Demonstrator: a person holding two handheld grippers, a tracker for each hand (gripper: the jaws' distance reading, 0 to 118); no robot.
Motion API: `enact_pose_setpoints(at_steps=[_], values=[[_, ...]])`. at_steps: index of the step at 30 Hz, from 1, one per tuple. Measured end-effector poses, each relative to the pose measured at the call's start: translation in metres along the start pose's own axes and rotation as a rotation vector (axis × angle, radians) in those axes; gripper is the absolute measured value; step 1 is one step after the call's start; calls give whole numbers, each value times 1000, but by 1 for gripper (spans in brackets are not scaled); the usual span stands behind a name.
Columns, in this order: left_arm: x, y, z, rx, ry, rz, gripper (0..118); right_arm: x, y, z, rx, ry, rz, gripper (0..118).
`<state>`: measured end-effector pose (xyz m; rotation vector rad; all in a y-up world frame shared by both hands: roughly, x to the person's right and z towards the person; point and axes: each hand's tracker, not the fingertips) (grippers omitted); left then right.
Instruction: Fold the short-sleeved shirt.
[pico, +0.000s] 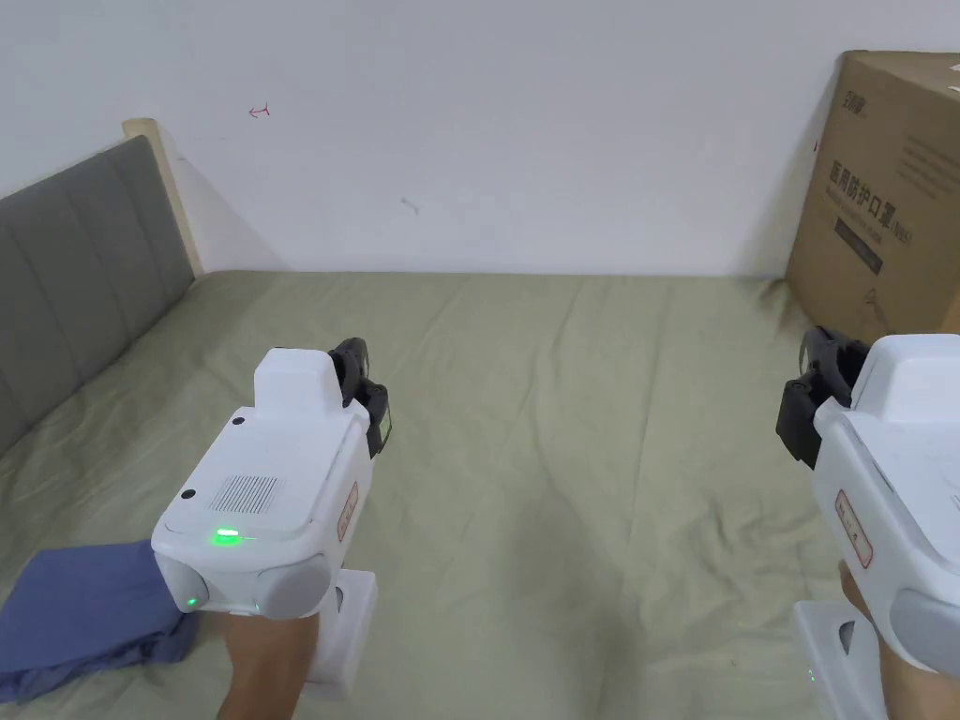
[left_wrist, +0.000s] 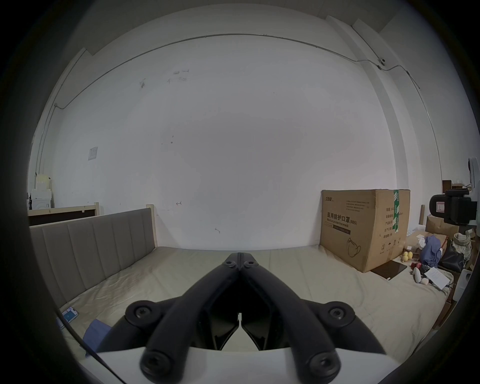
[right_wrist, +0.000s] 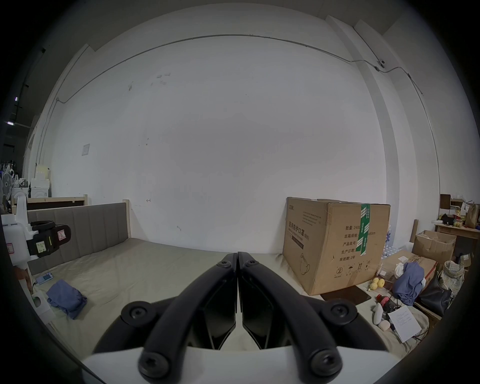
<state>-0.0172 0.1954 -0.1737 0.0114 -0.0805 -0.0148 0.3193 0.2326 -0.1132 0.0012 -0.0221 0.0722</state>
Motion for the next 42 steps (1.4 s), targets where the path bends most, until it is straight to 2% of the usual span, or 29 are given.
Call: enact_pose_setpoints(at_steps=[8,9,11,12,13,14,15,16,17,18,19,25,42], values=[[6,1,3,7,2,-35,1,3,0,1,-3,-5,0,1],[7,1,3,9,3,-41,4,3,0,1,-3,-4,-1,1],[8,1,4,13,8,-48,21,3,0,1,-4,-11,-2,4],[8,2,3,12,12,-50,37,3,0,2,-4,-11,-2,11],[8,2,3,13,15,-51,64,4,0,2,-7,-10,-5,32],[8,2,2,13,18,-48,70,4,0,2,-11,-11,-7,32],[8,2,2,10,20,-44,76,5,0,2,-16,-8,-10,39],[7,1,1,12,23,-36,85,5,0,1,-23,-8,-11,55],[7,1,0,16,29,-29,100,5,-1,0,-28,-9,-12,80],[7,1,1,18,34,-24,111,6,-1,0,-28,-14,-10,99],[7,1,1,20,36,-21,118,6,-2,1,-22,-17,-11,108],[8,3,3,14,34,-28,118,7,-4,0,-34,-8,-15,118],[10,8,5,28,39,-21,118,5,0,2,-25,-13,-9,118]])
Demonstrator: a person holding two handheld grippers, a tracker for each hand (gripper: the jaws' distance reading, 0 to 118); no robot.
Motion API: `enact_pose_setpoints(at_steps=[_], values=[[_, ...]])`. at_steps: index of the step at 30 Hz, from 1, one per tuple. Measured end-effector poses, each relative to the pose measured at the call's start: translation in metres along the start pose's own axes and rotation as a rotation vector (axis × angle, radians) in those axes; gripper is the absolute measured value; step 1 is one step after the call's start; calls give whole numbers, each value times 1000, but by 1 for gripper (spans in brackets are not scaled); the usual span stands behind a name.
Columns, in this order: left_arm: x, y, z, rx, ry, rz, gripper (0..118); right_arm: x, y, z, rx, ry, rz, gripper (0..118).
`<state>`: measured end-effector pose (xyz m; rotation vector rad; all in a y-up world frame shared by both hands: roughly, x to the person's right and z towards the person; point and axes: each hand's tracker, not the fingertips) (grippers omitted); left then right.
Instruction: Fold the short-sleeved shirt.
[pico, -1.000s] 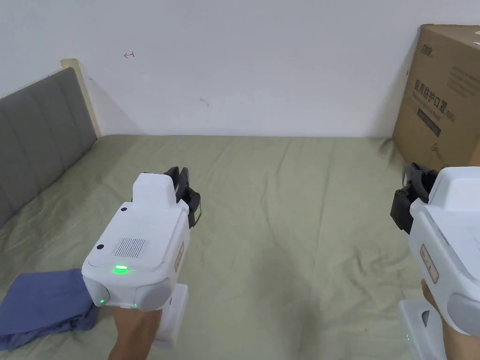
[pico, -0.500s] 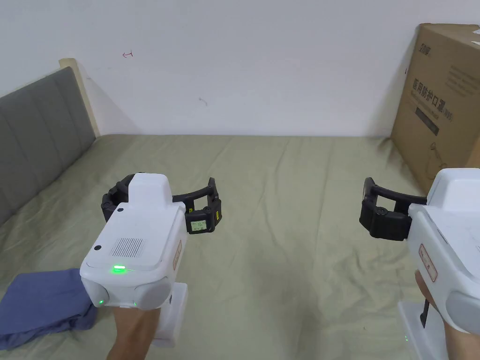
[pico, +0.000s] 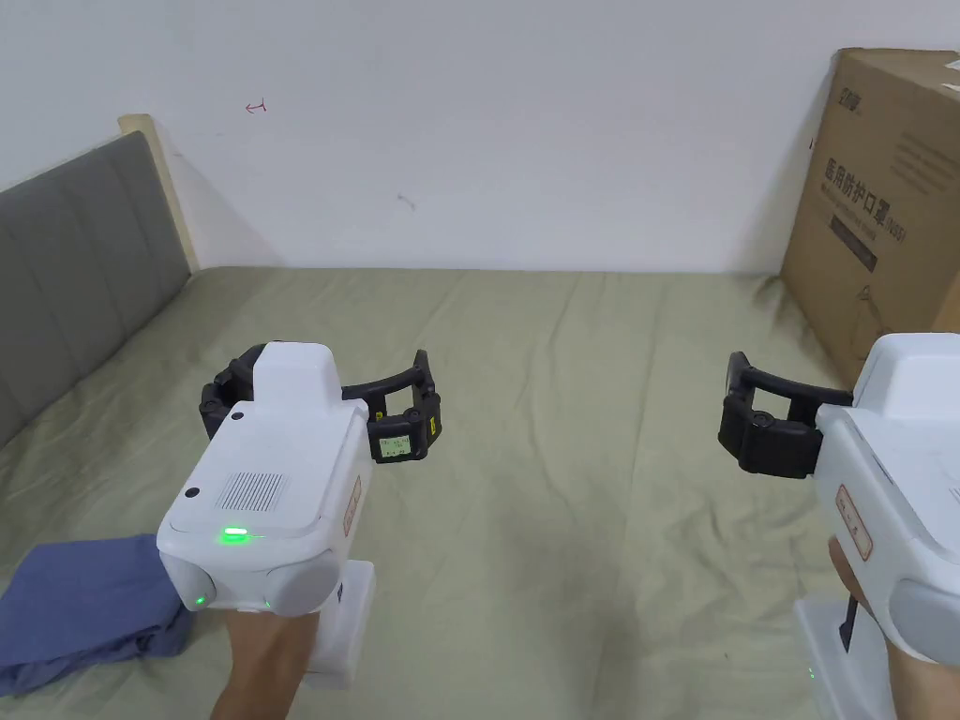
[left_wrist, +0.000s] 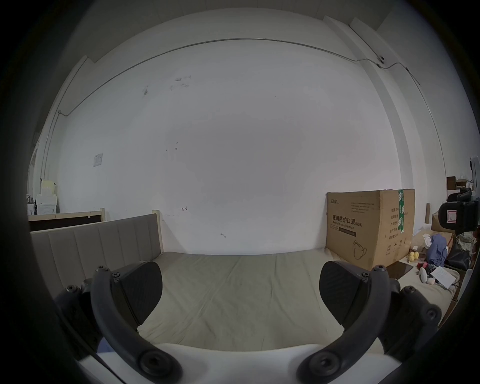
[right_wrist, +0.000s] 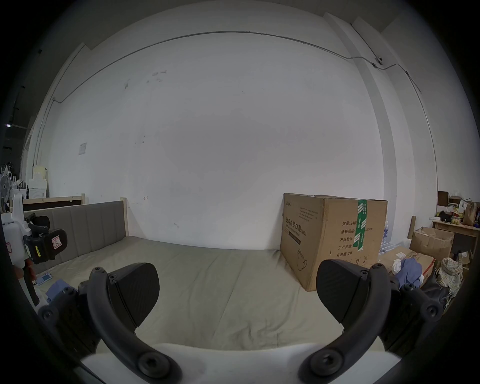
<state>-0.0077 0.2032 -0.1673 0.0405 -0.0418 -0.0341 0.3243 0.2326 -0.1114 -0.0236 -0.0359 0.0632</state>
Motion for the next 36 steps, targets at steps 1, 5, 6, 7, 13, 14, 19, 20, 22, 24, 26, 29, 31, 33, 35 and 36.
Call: enact_pose_setpoints(at_steps=[1,5,6,7,13,14,19,20,22,24,26,29,31,33,35,36], values=[[0,0,0,1,-1,0,118,0,0,0,0,-2,1,118],[0,1,1,2,-1,0,118,-1,0,1,-1,-4,6,118],[0,1,0,3,-3,0,118,-1,0,1,-1,-4,7,118],[0,1,0,3,-3,-1,118,-2,0,1,-1,-3,7,118],[2,3,2,1,-4,-4,118,-2,0,1,3,-1,5,118],[1,3,1,0,-4,-3,118,-2,0,1,3,-2,6,118],[-1,-1,-1,1,-5,-5,118,-3,0,1,1,2,5,118],[-1,-1,-2,0,-4,-5,118,-3,0,1,1,2,5,118],[-1,0,0,2,-4,-4,118,-3,-1,1,0,2,3,118],[0,1,0,3,-3,-3,118,-3,-1,1,0,2,3,118],[0,2,1,2,-3,-1,118,-2,-1,1,-1,4,3,118],[1,3,1,1,-3,2,118,-2,-1,1,-2,5,2,118],[1,3,2,0,-5,3,118,-2,-1,1,-1,6,0,118],[1,4,2,0,-6,4,118,-2,-1,0,-1,7,-2,118],[-2,0,-1,0,-5,2,118,-2,-1,0,0,8,0,118],[-2,-1,-1,1,-5,1,118,-2,-1,0,-1,8,1,118]])
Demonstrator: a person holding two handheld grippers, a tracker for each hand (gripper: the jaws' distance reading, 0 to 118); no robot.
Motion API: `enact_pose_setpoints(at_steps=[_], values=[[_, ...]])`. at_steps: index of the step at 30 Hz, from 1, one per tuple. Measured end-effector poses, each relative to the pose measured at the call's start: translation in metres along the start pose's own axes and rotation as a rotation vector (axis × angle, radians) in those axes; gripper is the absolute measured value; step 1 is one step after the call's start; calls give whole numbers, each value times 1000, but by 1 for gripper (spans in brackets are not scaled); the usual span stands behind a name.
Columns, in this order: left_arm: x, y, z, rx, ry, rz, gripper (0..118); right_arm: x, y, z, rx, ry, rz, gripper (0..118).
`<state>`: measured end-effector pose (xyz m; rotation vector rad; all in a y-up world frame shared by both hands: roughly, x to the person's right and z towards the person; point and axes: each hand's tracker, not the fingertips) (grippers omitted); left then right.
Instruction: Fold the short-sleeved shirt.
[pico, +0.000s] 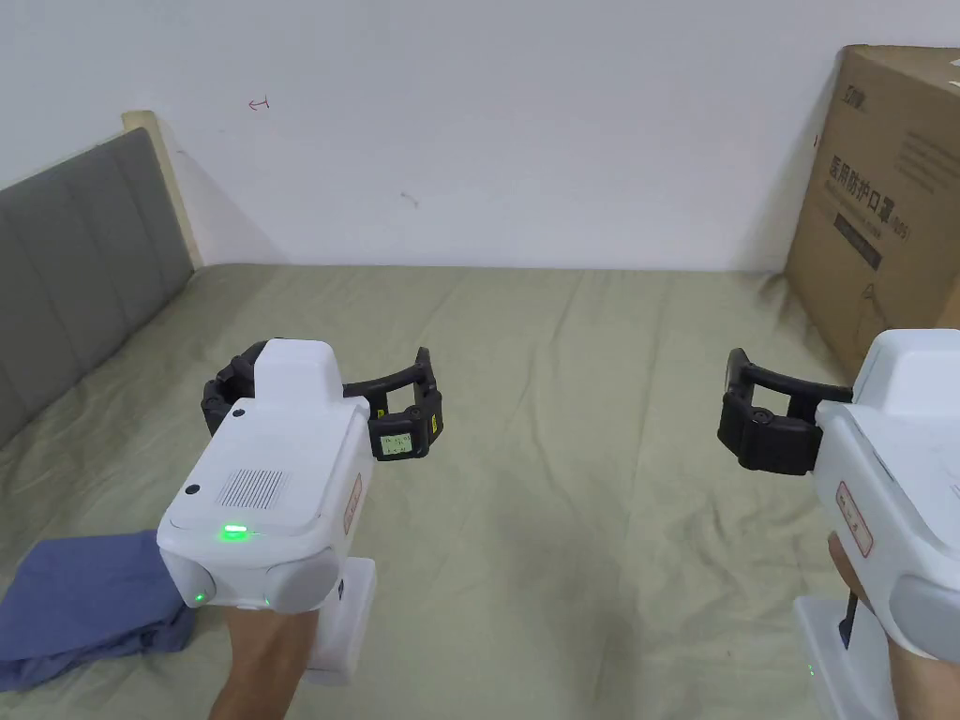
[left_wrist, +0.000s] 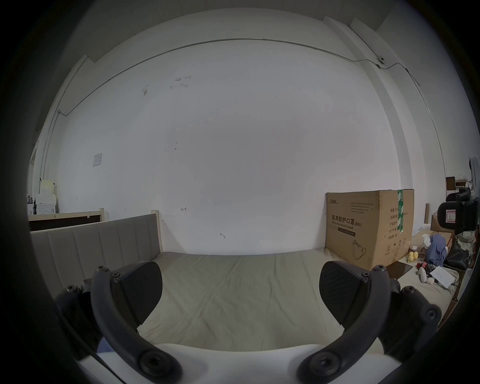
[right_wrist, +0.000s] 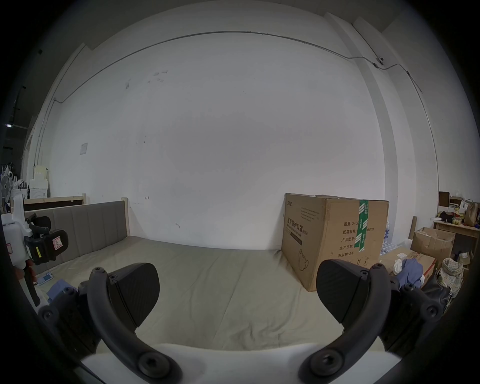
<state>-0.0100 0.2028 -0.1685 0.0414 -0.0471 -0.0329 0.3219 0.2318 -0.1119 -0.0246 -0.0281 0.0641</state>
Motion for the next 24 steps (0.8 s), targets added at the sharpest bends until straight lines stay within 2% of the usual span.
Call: enact_pose_setpoints(at_steps=[16,20,24], values=[[-5,-1,1,6,-7,-3,118,0,-1,-4,-18,-6,7,118],[-7,-2,-1,2,-11,0,118,0,-1,-8,-51,-19,3,118],[-6,-3,-1,3,-10,-1,118,0,-1,-18,-152,-31,-8,118]])
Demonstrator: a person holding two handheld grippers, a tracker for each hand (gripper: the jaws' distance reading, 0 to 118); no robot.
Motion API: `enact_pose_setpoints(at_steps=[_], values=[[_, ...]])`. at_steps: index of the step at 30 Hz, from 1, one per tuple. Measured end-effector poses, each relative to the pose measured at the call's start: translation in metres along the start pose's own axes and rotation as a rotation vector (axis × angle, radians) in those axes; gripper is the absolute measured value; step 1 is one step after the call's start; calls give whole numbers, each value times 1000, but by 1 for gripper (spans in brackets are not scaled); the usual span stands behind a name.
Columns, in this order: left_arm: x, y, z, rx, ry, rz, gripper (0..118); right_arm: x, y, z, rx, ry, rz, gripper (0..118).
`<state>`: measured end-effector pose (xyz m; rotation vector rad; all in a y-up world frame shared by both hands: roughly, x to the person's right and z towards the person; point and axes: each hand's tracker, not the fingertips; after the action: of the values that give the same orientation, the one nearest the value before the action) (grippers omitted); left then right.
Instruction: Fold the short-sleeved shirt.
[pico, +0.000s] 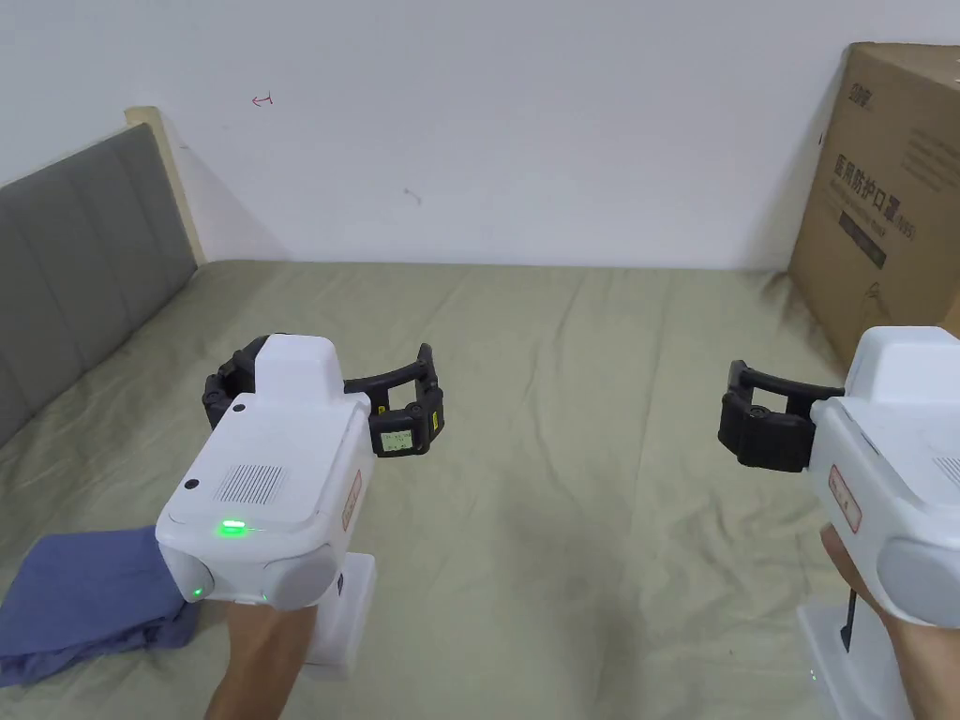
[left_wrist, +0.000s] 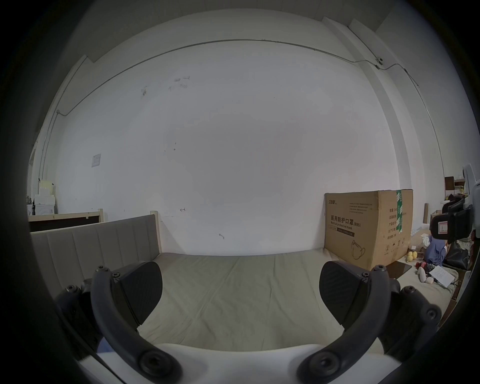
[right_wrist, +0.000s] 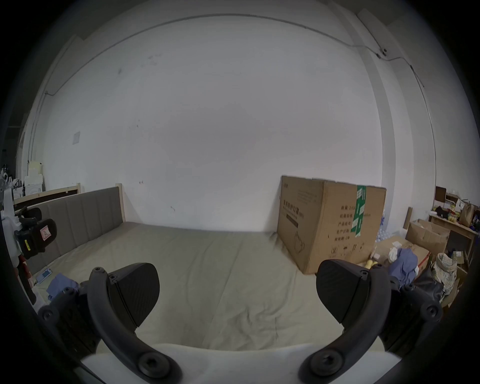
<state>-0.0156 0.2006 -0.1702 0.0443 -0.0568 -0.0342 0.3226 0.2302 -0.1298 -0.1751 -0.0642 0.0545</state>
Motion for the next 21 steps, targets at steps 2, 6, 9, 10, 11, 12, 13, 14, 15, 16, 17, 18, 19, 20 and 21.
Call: enact_pose_setpoints(at_steps=[2,6,9,10,11,12,13,14,15,16,17,18,19,20,21], values=[[-1,-1,-2,-3,0,-2,118,0,0,-6,-54,-18,-13,118],[-2,-3,-1,-5,4,3,118,-1,3,-12,-156,-53,-106,118],[-3,-3,-1,-7,4,12,118,-3,11,-14,-322,-126,-169,118],[-3,-3,-1,-6,4,14,118,-3,13,-15,-349,-134,-179,117],[-4,-3,-1,-6,6,15,118,-2,15,-16,-359,-127,-188,117],[-4,-3,-1,-2,10,17,118,-3,17,-15,-359,-120,-195,117],[-4,-4,-2,2,15,18,118,-3,18,-15,-360,-112,-207,117],[-4,-3,-1,2,18,18,118,-3,18,-14,-356,-109,-216,117],[-4,-2,-2,2,19,21,118,-5,19,-13,-352,-111,-221,117],[-4,-2,-2,1,18,23,118,-6,20,-12,-347,-114,-223,117],[-5,-3,-3,1,17,26,118,-8,22,-10,-338,-120,-218,117],[-6,-4,-6,2,17,27,118,-9,23,-10,-328,-116,-211,117],[-6,-4,-7,2,17,28,118,-10,23,-9,-317,-121,-207,117],[-6,-4,-7,2,19,28,118,-11,24,-9,-304,-122,-196,117],[-6,-4,-8,2,19,28,118,-12,24,-9,-290,-121,-187,117]])
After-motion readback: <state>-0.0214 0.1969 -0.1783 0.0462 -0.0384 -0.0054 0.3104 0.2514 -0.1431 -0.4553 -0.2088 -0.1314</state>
